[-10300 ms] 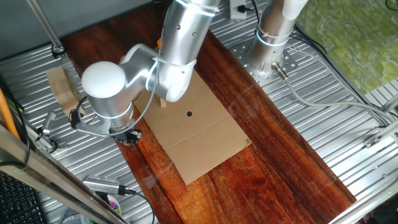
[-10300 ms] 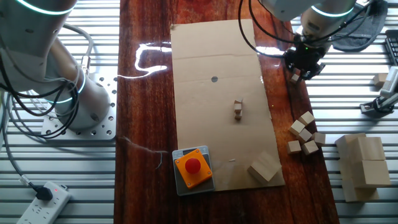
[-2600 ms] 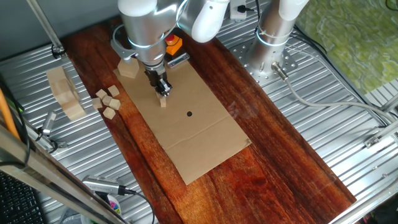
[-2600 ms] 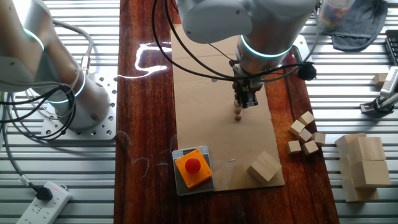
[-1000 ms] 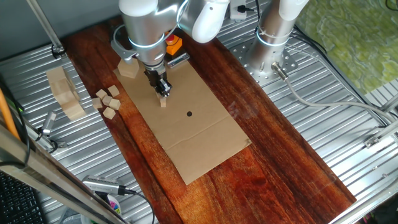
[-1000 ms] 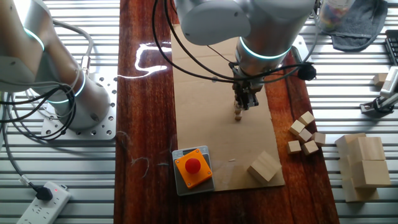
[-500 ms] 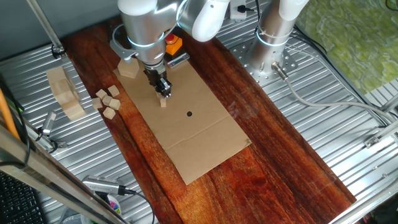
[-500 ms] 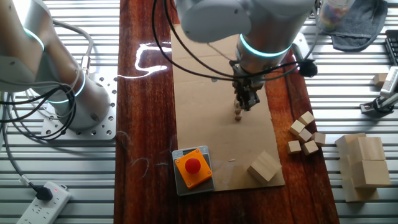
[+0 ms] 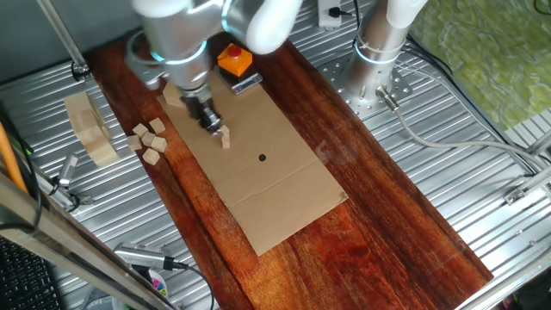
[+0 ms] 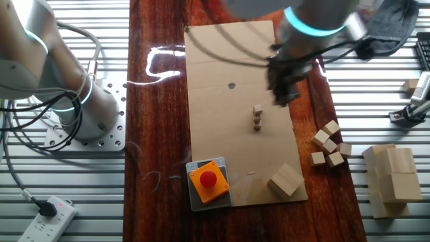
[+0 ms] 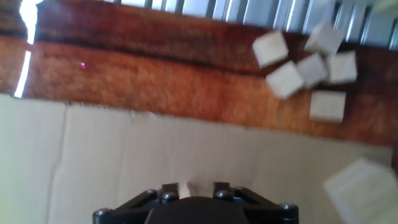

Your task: Stack the blocks into a pyramid shape

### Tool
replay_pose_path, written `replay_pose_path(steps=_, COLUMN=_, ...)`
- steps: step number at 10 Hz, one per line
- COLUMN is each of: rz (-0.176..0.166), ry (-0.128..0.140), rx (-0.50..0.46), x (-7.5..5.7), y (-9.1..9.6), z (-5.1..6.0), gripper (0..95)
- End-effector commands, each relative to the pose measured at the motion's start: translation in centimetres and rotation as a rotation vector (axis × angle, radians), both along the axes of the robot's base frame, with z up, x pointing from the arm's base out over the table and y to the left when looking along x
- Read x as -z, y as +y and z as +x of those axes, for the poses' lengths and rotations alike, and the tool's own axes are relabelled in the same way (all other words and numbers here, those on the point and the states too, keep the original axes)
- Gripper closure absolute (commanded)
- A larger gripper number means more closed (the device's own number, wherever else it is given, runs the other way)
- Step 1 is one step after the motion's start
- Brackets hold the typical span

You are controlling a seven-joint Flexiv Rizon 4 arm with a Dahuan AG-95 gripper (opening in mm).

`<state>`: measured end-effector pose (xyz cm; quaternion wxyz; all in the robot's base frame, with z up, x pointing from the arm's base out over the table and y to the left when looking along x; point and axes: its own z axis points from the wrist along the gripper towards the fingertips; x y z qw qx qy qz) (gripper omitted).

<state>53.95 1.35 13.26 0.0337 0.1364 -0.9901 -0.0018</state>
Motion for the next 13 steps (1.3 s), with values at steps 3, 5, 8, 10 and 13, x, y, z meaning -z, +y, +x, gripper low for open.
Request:
replay_pose_path(steps=3, rz=0.006, ry=0.043, rx=-0.120, x=-1.7, y=2.7, z=6.2, gripper=95.0)
replay_pose_path(steps=5, rz=0.009, ry=0.054, rx=-0.147, x=-1.7, y=3.8, z=7.4, gripper=95.0)
replay_pose_path(steps=8, rz=0.022, ry=0.062, rx=-0.149, x=-1.3, y=4.7, z=7.8, gripper=95.0)
replay_pose_path(steps=10, rz=0.039, ry=0.053, rx=-0.146, x=-1.5, y=4.9, z=7.7, gripper=95.0)
replay_pose_path(steps=13, rz=0.048, ry=0.057, rx=-0.138, x=-1.8, y=5.3, z=7.4, gripper=95.0)
